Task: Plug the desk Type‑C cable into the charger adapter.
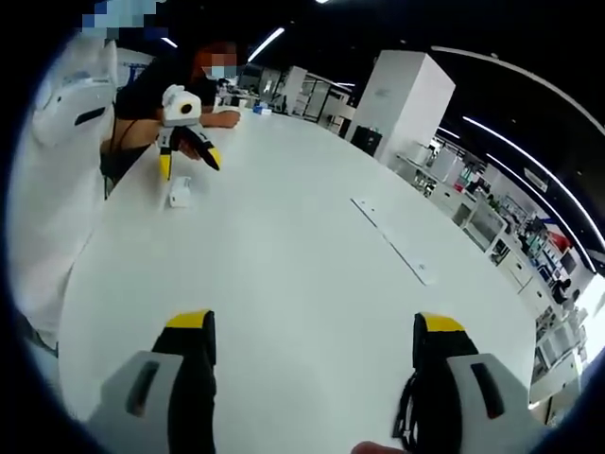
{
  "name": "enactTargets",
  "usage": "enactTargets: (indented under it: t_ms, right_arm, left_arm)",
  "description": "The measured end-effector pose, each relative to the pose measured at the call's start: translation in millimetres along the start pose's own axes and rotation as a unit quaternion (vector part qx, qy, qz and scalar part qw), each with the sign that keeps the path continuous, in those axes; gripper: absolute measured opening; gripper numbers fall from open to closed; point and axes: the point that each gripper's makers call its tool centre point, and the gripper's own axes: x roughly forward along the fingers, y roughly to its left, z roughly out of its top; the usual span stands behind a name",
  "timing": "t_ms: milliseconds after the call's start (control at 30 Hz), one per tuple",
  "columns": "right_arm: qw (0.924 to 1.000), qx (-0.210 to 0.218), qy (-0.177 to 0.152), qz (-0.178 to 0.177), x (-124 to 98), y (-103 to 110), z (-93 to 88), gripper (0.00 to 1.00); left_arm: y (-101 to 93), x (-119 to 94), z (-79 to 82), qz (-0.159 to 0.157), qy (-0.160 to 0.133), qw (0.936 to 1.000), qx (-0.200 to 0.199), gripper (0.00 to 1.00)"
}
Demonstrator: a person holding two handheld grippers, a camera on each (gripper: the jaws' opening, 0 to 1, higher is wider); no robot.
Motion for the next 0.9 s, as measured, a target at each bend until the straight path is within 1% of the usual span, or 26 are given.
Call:
enactTargets:
  t_ms: [300,533,900]
  right_arm:
    - [0.9998,-0.001,0.021,-0.002,0.9,-10.6,-12.7,0.87]
    - [0.9994,-0.003,0.034,-0.003,3.4,-13.8,-20.0,0.87]
    - [0.9992,0.005,0.039,-0.003,3.8,-23.7,-28.1,0.86]
  left_arm:
    - [0.6,4.3,-0.5,0.000,0.003,1.0000,0.000,0.59]
    - [-0.3,7.2,-3.6,-0.002,0.006,1.0000,-0.005,0.59]
    - [0.8,9.1,-2.4,-0.002,0.007,1.0000,-0.005,0.59]
